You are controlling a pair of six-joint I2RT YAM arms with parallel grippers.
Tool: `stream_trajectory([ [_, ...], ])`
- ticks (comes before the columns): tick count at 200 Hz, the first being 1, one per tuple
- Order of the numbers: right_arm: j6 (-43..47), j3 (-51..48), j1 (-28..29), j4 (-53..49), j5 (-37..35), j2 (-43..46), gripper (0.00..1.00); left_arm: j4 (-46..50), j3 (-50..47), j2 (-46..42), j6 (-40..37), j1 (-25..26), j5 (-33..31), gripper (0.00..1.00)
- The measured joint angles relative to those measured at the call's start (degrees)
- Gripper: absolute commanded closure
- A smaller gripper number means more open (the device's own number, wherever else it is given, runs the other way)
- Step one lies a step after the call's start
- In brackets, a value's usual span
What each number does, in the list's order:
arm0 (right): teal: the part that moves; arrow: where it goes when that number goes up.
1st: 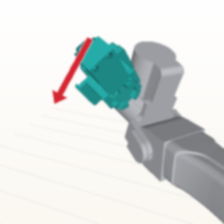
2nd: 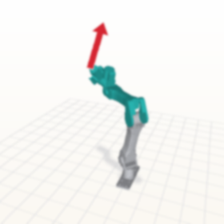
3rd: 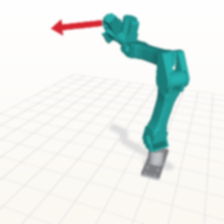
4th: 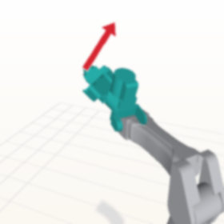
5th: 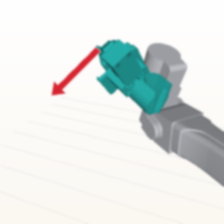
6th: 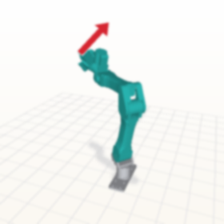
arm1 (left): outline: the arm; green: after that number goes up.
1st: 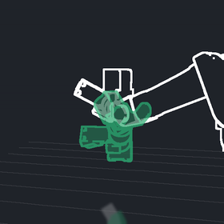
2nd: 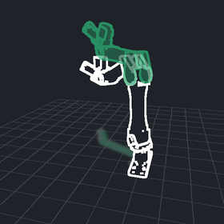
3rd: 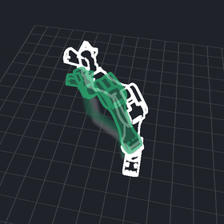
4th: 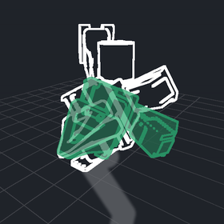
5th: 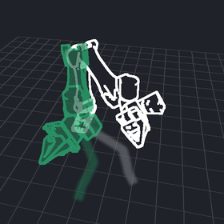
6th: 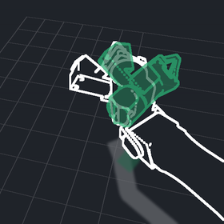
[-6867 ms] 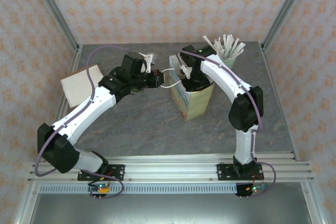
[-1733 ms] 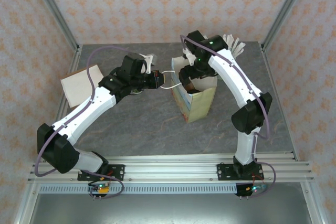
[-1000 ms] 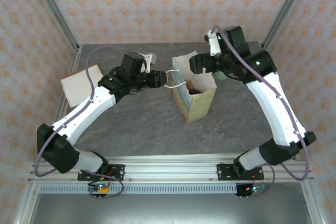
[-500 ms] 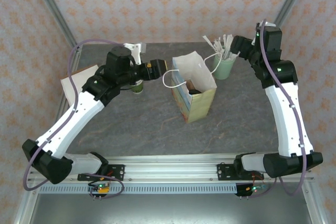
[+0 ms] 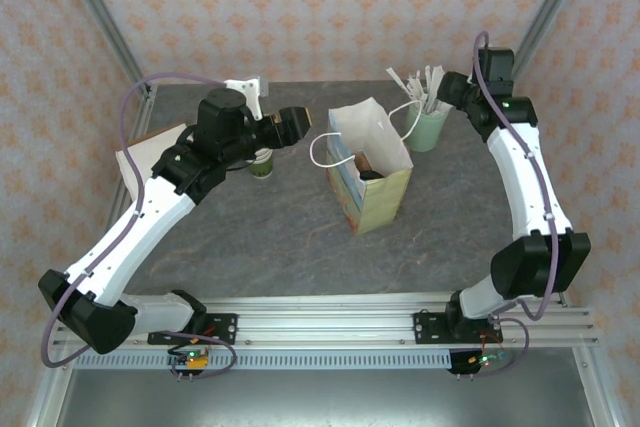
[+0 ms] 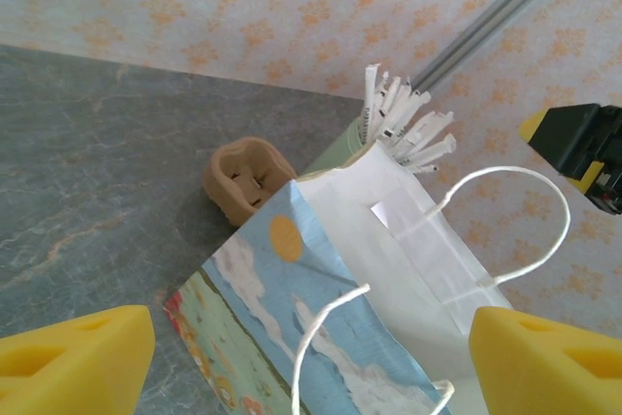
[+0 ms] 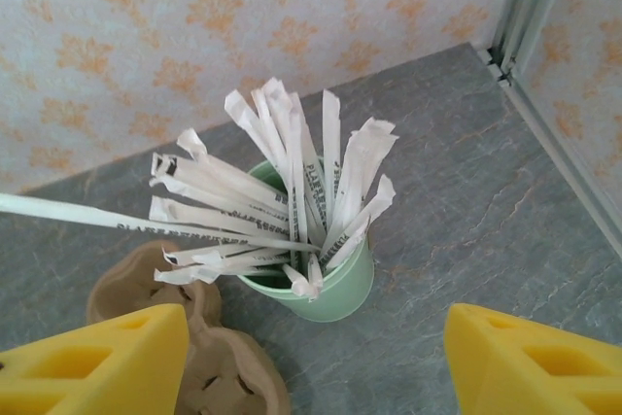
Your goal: Pack the takeout coffee
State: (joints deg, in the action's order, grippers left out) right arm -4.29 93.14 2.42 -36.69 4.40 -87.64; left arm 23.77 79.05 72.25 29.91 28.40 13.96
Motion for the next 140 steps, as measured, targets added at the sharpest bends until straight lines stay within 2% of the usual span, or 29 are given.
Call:
stream_trajectory([
  [111, 2.93, 5.14, 0.0, -2.69, 11.5, -12.13, 0.47, 1.38, -0.02, -2.12, -1.44, 0.0, -3.93, 0.15],
  [140, 3.45, 7.19, 0.0, -3.69, 13.07, -15.19, 0.55, 1.62, -0.02, -2.12, -1.44, 0.0, -3.96, 0.15],
])
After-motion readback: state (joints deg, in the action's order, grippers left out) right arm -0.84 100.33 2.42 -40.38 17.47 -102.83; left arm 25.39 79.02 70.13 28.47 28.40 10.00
